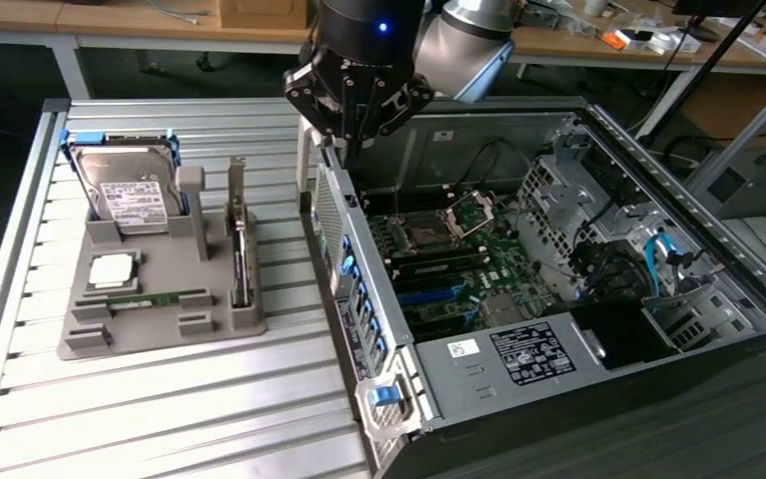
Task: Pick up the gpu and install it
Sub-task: 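Reach for the gpu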
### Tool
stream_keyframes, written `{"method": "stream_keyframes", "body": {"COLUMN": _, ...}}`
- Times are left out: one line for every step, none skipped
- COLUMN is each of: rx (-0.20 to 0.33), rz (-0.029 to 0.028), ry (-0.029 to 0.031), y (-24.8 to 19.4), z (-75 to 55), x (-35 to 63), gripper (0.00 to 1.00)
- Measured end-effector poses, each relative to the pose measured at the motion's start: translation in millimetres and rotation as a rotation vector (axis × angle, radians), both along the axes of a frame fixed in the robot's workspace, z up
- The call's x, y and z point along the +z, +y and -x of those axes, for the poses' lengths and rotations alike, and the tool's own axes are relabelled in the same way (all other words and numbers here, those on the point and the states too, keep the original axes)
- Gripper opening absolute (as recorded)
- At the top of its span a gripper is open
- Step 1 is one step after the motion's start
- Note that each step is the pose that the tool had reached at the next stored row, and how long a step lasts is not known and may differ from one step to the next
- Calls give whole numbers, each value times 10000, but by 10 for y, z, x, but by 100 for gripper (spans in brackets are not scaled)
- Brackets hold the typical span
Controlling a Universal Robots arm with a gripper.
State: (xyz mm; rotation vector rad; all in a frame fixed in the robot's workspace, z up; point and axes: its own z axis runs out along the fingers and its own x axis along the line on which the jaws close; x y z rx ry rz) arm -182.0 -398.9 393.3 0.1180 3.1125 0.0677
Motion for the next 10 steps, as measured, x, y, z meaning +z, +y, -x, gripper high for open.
{"method": "stream_keyframes", "body": {"rx": 0, "rz": 1, "ry": 0, "y": 0, "z": 5, "x": 0, "gripper": 11}}
{"method": "stream_keyframes", "body": {"rx": 0, "rz": 0, "ry": 0, "y": 0, "z": 10, "x": 0, "gripper": 11}}
{"method": "stream_keyframes", "body": {"rx": 0, "rz": 0, "ry": -1, "y": 0, "z": 16, "x": 0, "gripper": 11}}
{"method": "stream_keyframes", "body": {"rx": 0, "rz": 0, "ry": 0, "y": 0, "z": 22, "x": 0, "gripper": 11}}
{"method": "stream_keyframes", "body": {"rx": 0, "rz": 0, "ry": 0, "y": 0, "z": 32, "x": 0, "gripper": 11}}
{"method": "stream_keyframes", "body": {"rx": 0, "rz": 1, "ry": 0, "y": 0, "z": 36, "x": 0, "gripper": 11}}
{"method": "stream_keyframes", "body": {"rx": 0, "rz": 0, "ry": 0, "y": 0, "z": 40, "x": 0, "gripper": 11}}
{"method": "stream_keyframes", "body": {"rx": 0, "rz": 0, "ry": 0, "y": 0, "z": 51, "x": 0, "gripper": 11}}
{"method": "stream_keyframes", "body": {"rx": 0, "rz": 0, "ry": 0, "y": 0, "z": 60, "x": 0, "gripper": 11}}
{"method": "stream_keyframes", "body": {"rx": 0, "rz": 0, "ry": 0, "y": 0, "z": 66, "x": 0, "gripper": 11}}
